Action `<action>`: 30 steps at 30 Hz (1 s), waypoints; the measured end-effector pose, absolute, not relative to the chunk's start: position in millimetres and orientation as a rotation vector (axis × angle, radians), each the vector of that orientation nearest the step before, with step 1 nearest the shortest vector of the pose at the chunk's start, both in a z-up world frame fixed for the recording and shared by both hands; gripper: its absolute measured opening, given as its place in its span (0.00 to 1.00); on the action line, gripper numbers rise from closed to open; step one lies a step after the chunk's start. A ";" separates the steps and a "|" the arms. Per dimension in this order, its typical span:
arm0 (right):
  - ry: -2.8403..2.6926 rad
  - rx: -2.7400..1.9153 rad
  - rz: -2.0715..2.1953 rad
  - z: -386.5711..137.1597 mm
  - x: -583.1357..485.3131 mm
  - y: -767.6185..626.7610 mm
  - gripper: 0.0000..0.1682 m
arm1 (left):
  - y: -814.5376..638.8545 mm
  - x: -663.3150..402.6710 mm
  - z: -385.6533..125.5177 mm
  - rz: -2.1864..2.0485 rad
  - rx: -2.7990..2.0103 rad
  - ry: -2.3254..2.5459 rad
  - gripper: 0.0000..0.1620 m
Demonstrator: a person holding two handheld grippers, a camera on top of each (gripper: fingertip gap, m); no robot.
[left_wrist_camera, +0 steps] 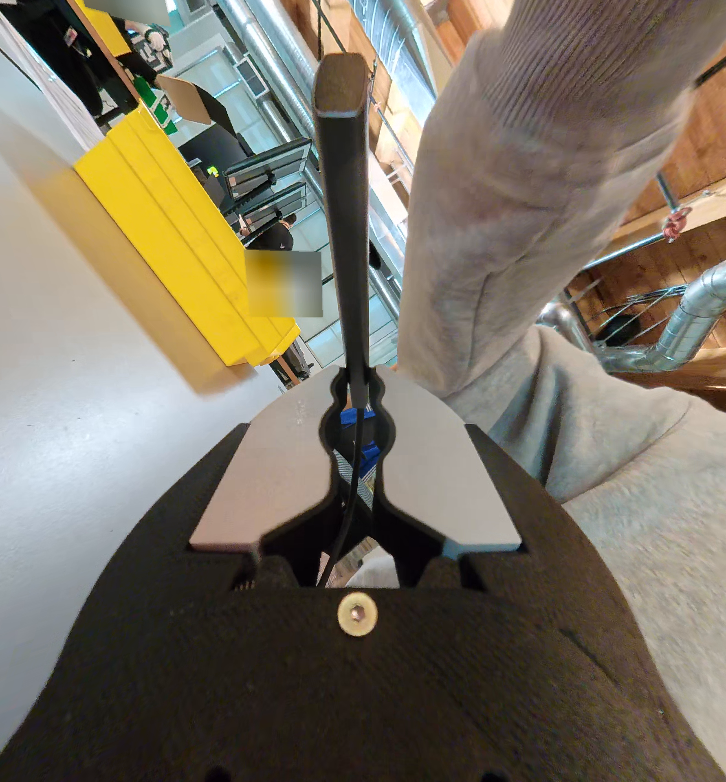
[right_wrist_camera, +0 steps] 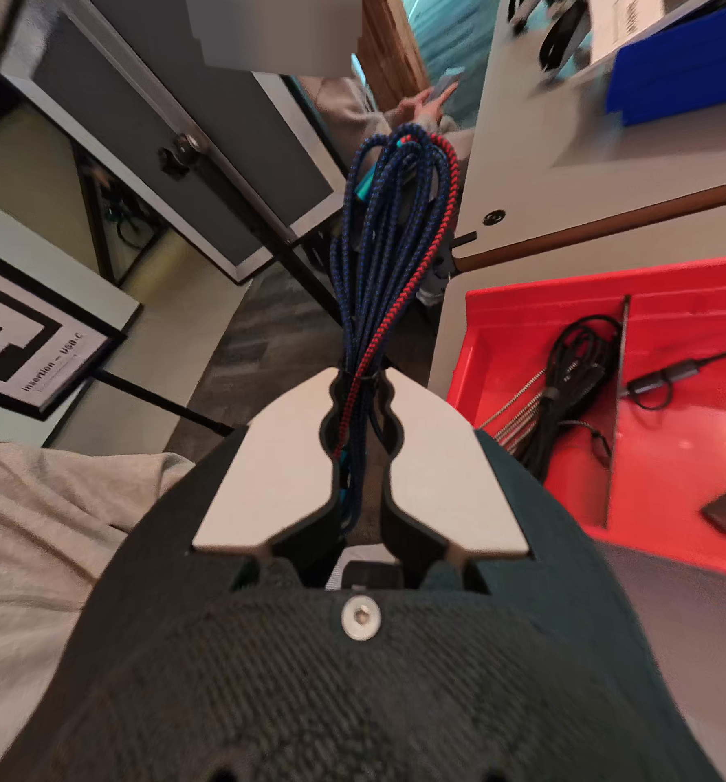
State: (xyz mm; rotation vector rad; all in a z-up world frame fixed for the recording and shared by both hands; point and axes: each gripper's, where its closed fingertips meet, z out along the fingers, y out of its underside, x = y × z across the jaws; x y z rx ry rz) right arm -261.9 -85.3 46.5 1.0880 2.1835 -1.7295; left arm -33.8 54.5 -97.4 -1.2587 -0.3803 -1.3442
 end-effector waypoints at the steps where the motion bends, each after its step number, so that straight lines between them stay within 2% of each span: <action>1: 2.157 1.110 -1.764 51.6 -253.4 -71.1 0.10 | 54.5 -34.4 -97.2 -1.340 -1.258 -0.382 0.05; 5: 2.065 1.236 -1.876 61.3 -215.9 -11.1 0.10 | 54.7 -37.1 -97.6 -1.322 -1.256 -0.389 0.05; 10: 2.091 1.359 -1.909 46.4 -155.1 48.7 0.09 | 54.3 -41.7 -97.3 -1.278 -1.257 -0.392 0.05; 19: 2.305 1.777 -1.704 -40.1 -65.8 122.5 0.09 | 56.9 -55.6 -98.7 -1.235 -1.244 -0.428 0.05; 26: 2.661 1.904 -1.145 -122.8 -24.2 162.1 0.11 | 61.8 -46.9 -86.4 -1.323 -1.196 -0.342 0.05; 30: 2.476 2.006 -1.467 -107.6 -19.5 160.8 0.18 | 62.7 -46.1 -83.7 -1.311 -1.202 -0.318 0.05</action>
